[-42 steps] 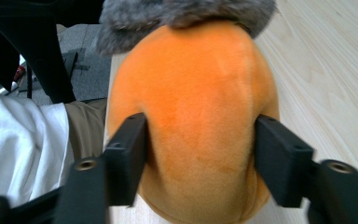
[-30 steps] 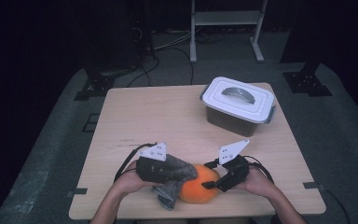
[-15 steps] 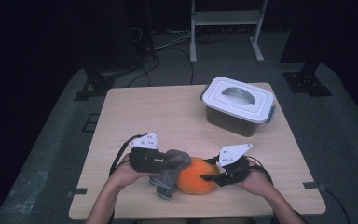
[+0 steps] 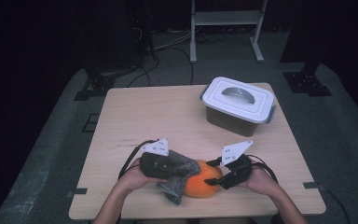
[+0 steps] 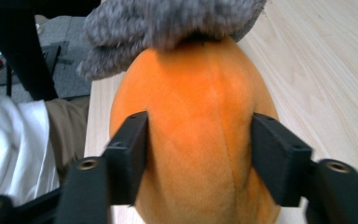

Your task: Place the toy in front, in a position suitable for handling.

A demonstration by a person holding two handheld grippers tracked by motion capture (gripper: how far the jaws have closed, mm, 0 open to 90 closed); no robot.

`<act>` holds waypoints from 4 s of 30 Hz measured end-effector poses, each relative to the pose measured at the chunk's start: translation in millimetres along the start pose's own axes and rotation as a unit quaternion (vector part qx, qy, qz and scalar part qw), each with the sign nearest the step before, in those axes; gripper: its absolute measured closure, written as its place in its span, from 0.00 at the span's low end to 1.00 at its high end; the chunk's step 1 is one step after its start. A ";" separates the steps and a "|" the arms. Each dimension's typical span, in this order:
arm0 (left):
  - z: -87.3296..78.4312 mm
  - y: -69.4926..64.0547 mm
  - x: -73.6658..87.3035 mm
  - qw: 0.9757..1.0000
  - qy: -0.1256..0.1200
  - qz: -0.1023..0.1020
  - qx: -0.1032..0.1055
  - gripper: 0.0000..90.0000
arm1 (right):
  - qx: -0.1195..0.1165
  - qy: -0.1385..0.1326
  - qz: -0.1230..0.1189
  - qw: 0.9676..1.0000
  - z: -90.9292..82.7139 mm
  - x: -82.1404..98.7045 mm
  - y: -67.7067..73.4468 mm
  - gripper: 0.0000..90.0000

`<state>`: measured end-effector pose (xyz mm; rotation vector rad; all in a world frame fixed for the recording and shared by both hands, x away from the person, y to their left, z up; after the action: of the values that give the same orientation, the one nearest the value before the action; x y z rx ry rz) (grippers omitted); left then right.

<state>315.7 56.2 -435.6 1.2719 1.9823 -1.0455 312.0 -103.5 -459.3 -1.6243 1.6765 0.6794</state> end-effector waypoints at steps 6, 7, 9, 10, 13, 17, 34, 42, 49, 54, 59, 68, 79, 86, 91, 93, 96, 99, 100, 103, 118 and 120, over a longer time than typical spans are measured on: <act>-9.8 17.1 19.4 0.999 0.008 -0.027 -0.026 0.83 | -0.002 0.010 0.006 1.000 -7.3 10.4 -3.8 0.48; -11.1 20.8 22.7 0.999 0.007 -0.036 -0.030 0.83 | -0.005 0.011 0.010 1.000 -8.7 12.1 -4.3 0.48; -13.6 25.5 26.5 0.998 -0.001 -0.050 -0.027 0.83 | -0.007 0.009 0.017 1.000 -9.9 13.5 -4.8 0.48; -13.9 26.1 26.6 0.998 -0.003 -0.051 -0.026 0.83 | -0.007 0.009 0.015 1.000 -9.2 12.8 -4.5 0.48; -14.0 23.4 21.3 0.999 -0.014 -0.046 -0.018 0.83 | -0.007 0.011 0.007 1.000 -6.1 8.9 -2.5 0.48; -12.5 12.2 5.8 0.999 -0.023 -0.029 -0.009 0.83 | -0.006 0.011 0.003 1.000 -2.6 4.9 0.4 0.48; -9.6 6.6 11.9 1.000 -0.002 -0.027 -0.003 0.83 | -0.004 0.001 0.021 1.000 -6.3 6.0 -2.6 0.27; -18.9 8.4 12.7 0.999 -0.011 -0.027 -0.016 0.83 | -0.004 0.003 0.009 1.000 1.5 3.7 2.0 0.49; -16.1 -18.7 -18.9 1.000 -0.013 0.027 -0.003 0.83 | 0.011 -0.012 -0.018 1.000 4.1 -16.6 7.4 0.58; -6.1 -21.6 -21.7 0.999 0.008 0.044 -0.009 0.83 | 0.011 0.001 -0.022 1.000 6.5 -17.0 8.9 0.60; -14.8 -9.1 -13.1 0.999 0.009 0.026 -0.023 0.83 | 0.008 -0.006 0.000 1.000 3.6 -10.0 4.8 0.61; -6.3 -20.4 -22.9 0.999 0.014 0.044 -0.017 0.83 | 0.016 -0.006 -0.013 1.000 14.9 -24.8 10.8 0.60; -12.5 -8.0 -17.1 0.999 0.011 0.031 -0.036 0.83 | 0.005 -0.015 0.003 1.000 13.4 -14.1 5.9 0.61; -20.7 -4.7 -12.0 0.999 0.005 0.024 -0.041 0.83 | 0.007 -0.014 0.006 1.000 13.5 -14.6 4.3 0.61; -7.9 -16.8 -22.2 0.999 0.006 0.046 -0.029 0.82 | 0.005 -0.015 0.006 1.000 17.0 -16.0 5.0 0.61; -2.7 -19.9 -24.3 0.998 0.011 0.051 -0.027 0.82 | 0.003 -0.013 0.008 1.000 16.2 -13.3 4.5 0.61; -3.1 -17.5 -23.5 0.998 0.011 0.047 -0.028 0.82 | 0.001 -0.012 0.010 1.000 14.3 -7.7 2.5 0.62; -10.6 -8.3 -17.7 0.999 0.006 0.033 -0.036 0.82 | -0.001 -0.011 0.021 1.000 12.3 -1.9 -0.2 0.62; -12.8 -5.6 -15.8 0.999 0.004 0.028 -0.039 0.82 | -0.002 -0.011 0.026 1.000 11.7 0.5 -1.5 0.62; -21.2 6.2 -7.0 0.999 -0.006 0.001 -0.046 0.82 | -0.003 -0.010 0.032 0.999 11.0 4.1 -3.6 0.61; -3.4 -2.2 -13.2 1.000 -0.006 0.006 -0.026 0.82 | 0.010 0.009 0.014 1.000 7.2 -6.3 1.4 0.33; 0.5 -3.6 -15.1 1.000 -0.008 0.007 -0.022 0.82 | 0.009 0.001 0.011 1.000 3.5 -11.2 2.3 0.33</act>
<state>318.4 47.6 -423.0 1.2488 1.9708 -0.9972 309.9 -93.7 -452.9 -1.5962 1.7003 0.6710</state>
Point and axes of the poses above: each handheld gripper's, and its own axes: z roughly forward along the jaws, x roughly out of its underside, y roughly to its left, the point moved 8 cm from there along z, roughly forward along the jaws, and after that the axes turned 9 degrees about -z, right-handed, at the moved point
